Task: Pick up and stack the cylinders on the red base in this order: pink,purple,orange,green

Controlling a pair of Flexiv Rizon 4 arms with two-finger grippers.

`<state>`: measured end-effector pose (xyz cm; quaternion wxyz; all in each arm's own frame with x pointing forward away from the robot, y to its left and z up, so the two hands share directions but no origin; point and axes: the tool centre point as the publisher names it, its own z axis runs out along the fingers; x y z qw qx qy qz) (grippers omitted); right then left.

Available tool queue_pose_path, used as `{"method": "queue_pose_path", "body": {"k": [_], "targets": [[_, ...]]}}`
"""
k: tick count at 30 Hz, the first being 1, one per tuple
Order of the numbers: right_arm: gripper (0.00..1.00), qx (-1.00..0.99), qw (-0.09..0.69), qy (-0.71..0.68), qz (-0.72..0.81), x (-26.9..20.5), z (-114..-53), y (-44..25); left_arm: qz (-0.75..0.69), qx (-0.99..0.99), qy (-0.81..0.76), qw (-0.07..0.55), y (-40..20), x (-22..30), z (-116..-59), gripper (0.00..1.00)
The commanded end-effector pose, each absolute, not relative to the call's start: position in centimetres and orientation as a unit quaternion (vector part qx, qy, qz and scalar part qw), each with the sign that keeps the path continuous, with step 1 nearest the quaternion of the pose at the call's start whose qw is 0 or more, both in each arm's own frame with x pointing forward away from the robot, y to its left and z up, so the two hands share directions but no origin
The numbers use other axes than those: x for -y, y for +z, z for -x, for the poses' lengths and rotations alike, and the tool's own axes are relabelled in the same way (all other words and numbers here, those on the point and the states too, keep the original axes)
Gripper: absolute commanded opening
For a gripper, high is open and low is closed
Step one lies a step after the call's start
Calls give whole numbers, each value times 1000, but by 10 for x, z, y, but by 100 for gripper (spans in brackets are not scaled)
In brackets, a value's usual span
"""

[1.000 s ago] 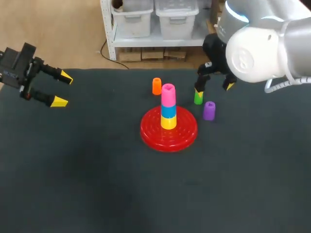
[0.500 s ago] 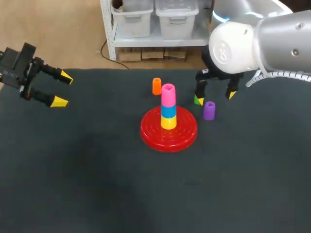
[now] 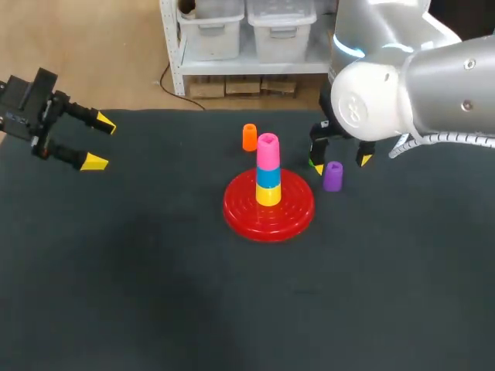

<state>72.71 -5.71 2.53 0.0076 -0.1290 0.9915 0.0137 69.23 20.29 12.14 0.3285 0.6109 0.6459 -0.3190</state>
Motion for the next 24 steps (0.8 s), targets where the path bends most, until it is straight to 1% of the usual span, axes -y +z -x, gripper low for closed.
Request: {"method": "queue_pose_path", "body": {"k": [1, 5, 9, 11, 12, 13, 14, 17, 18, 19, 24], "targets": [[85, -991, 11, 12, 130, 55, -730, 23, -611, -645, -319, 330, 121, -204, -692, 100], [79, -991, 8, 12, 135, 52, -733, 21, -611, -645, -319, 330, 121, -204, -692, 100], [75, -991, 6, 11, 133, 52, -730, 14, -611, -645, -319, 330, 121, -204, -692, 100], [71, -991, 7, 10, 131, 52, -731, 13, -611, -645, -319, 330, 121, -204, -692, 100], [62, -991, 8, 9, 131, 52, -732, 13, -611, -645, -319, 330, 121, -204, -692, 100], [50, -991, 8, 9, 131, 51, -733, 12, -611, -645, -319, 330, 121, -204, -692, 100], [47, -991, 11, 7, 131, 51, -734, 12, -611, -645, -319, 330, 121, -204, -692, 100], [22, -991, 14, 4, 132, 52, -737, 12, -611, -645, -319, 330, 121, -204, -692, 100], [13, -991, 15, 3, 132, 51, -737, 12, -611, -645, -319, 330, 121, -204, -692, 100], [0, -991, 15, 3, 132, 52, -738, 12, -611, -645, -319, 330, 121, -204, -692, 100], [0, -990, 43, -4, 135, 55, -733, 37, -611, -645, -319, 330, 121, -204, -692, 100]]}}
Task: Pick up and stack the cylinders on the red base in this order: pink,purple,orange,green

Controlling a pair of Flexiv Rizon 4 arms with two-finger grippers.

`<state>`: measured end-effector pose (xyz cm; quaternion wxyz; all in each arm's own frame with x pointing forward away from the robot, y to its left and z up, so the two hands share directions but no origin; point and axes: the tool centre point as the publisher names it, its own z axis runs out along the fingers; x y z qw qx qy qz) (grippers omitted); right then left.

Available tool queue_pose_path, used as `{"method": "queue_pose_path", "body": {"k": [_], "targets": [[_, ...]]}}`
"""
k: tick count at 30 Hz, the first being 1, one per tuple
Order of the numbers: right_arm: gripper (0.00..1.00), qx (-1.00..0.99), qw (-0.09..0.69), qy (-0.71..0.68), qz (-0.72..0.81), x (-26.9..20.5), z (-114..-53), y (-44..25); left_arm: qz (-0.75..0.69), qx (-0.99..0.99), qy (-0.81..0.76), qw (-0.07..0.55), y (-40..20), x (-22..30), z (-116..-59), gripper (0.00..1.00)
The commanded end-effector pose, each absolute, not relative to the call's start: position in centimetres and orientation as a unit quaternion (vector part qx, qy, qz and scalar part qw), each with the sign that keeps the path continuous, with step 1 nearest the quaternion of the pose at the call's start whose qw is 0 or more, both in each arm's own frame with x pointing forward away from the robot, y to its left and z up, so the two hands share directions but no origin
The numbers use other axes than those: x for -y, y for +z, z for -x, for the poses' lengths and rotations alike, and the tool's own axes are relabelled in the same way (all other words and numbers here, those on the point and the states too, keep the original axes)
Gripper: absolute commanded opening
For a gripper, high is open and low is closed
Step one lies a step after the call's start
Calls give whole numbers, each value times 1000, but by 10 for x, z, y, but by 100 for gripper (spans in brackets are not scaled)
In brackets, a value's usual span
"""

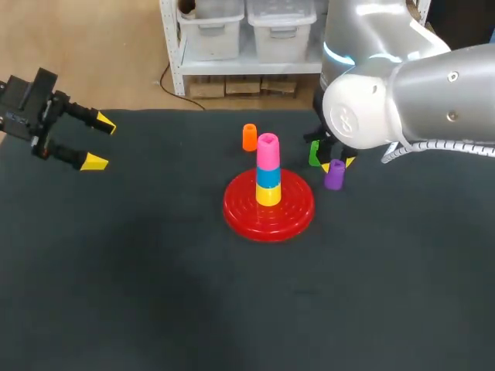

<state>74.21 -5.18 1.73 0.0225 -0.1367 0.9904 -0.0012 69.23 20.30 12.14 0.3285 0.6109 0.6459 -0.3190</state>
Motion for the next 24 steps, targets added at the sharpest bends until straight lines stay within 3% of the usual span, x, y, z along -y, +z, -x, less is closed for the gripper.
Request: {"method": "queue_pose_path", "body": {"k": [1, 10, 24], "targets": [[0, -989, 54, -6, 137, 57, -733, 48, -611, -645, -319, 330, 121, -204, -692, 100], [0, -954, 143, -35, 262, 29, -741, 159, -611, -645, -319, 330, 121, -204, -692, 100], [0, -905, 125, 18, 405, -55, -700, 220, -611, -645, -319, 330, 121, -204, -692, 100]]}}
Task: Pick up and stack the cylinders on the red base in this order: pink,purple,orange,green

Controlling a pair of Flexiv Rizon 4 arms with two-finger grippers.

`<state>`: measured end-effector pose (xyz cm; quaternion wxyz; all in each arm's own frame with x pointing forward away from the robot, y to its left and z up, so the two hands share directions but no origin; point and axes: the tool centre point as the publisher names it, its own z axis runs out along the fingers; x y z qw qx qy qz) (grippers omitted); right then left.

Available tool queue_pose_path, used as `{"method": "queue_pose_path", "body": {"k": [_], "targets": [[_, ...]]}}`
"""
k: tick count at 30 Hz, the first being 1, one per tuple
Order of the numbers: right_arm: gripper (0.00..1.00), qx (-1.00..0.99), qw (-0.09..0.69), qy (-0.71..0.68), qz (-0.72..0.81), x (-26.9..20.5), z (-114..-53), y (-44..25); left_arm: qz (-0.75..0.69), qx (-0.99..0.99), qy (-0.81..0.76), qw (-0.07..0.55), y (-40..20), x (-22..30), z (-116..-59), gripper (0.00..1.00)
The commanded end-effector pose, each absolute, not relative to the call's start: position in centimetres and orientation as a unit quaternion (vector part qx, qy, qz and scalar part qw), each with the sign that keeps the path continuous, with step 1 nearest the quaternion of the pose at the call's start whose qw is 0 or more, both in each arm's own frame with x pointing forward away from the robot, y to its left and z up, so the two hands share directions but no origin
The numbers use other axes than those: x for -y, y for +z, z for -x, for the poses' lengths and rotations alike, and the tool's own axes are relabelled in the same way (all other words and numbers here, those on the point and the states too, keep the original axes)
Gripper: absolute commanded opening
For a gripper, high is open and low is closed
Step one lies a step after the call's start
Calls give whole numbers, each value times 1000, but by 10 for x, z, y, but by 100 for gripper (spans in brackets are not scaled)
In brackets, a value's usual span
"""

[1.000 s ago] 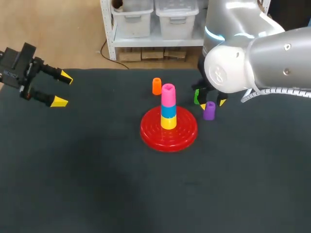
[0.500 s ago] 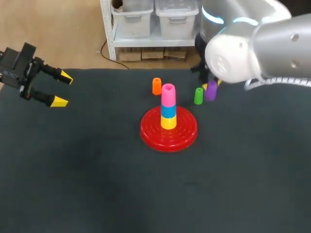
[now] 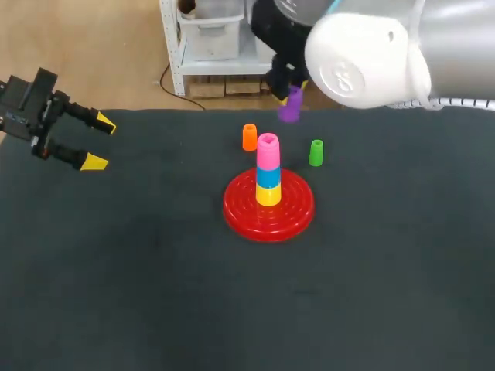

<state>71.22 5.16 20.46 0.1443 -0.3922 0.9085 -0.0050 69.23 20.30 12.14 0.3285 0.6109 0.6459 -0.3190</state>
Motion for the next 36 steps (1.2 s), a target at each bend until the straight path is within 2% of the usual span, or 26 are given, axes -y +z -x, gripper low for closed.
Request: {"method": "queue_pose_path", "body": {"k": [1, 13, 36], "targets": [[0, -904, 117, 32, 409, -58, -696, 221, -611, -645, -319, 330, 121, -204, -692, 100], [0, -892, 35, 29, 450, -75, -683, 211, -611, -645, -319, 330, 121, -204, -692, 100], [0, -894, 41, -7, 446, -85, -688, 171, -611, -645, -319, 330, 121, -204, -692, 100]]}}
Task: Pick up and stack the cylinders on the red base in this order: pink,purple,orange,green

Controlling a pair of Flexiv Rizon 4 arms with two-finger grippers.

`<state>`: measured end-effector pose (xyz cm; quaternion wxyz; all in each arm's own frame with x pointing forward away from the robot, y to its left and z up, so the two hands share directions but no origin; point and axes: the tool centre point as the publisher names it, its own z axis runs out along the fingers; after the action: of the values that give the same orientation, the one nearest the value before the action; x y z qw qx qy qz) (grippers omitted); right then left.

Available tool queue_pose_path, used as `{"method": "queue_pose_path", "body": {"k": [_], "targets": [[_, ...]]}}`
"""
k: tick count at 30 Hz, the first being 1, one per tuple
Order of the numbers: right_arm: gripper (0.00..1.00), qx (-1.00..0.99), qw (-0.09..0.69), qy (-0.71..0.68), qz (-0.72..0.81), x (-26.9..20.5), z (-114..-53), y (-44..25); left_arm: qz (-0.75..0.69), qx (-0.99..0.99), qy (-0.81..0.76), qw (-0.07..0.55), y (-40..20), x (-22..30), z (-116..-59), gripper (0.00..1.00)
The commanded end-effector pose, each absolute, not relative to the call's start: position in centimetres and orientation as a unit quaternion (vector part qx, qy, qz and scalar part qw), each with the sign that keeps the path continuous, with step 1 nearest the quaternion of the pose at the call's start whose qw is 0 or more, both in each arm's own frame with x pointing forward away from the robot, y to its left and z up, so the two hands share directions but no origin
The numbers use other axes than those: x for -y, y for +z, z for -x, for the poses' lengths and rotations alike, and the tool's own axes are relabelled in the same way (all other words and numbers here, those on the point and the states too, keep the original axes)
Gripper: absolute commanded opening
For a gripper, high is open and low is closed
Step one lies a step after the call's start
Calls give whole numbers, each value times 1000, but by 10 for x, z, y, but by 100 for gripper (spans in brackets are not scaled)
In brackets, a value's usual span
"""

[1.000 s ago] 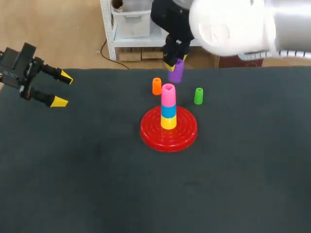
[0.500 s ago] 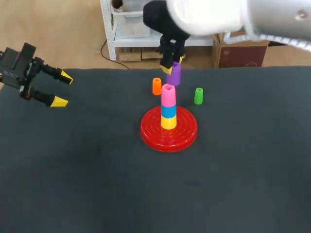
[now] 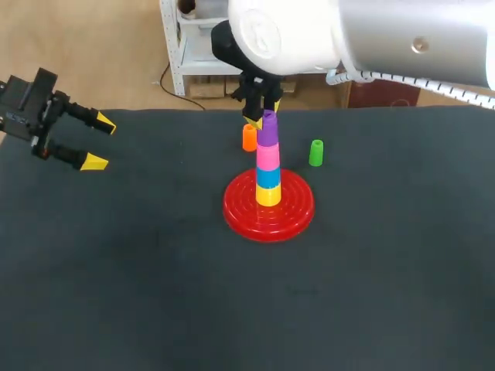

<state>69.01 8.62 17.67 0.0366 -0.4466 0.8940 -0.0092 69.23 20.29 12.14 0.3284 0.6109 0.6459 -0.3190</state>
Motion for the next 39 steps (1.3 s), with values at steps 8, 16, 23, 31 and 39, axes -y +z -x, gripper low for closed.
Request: {"method": "queue_pose_path", "body": {"k": [8, 16, 23, 31, 39], "targets": [[0, -902, 29, -2, 430, -82, -676, 158, -611, -645, -319, 330, 121, -204, -692, 100], [8, -914, 50, 24, 402, -77, -682, 152, -611, -645, -319, 330, 121, -204, -692, 100], [100, -918, 93, 60, 382, -70, -704, 185, -611, -645, -319, 330, 121, -204, -692, 100], [100, -898, 69, 46, 432, -92, -757, 179, -611, -645, -319, 330, 121, -204, -692, 100], [100, -884, 24, 6, 466, -118, -806, 121, -611, -645, -319, 330, 121, -204, -692, 100]]}}
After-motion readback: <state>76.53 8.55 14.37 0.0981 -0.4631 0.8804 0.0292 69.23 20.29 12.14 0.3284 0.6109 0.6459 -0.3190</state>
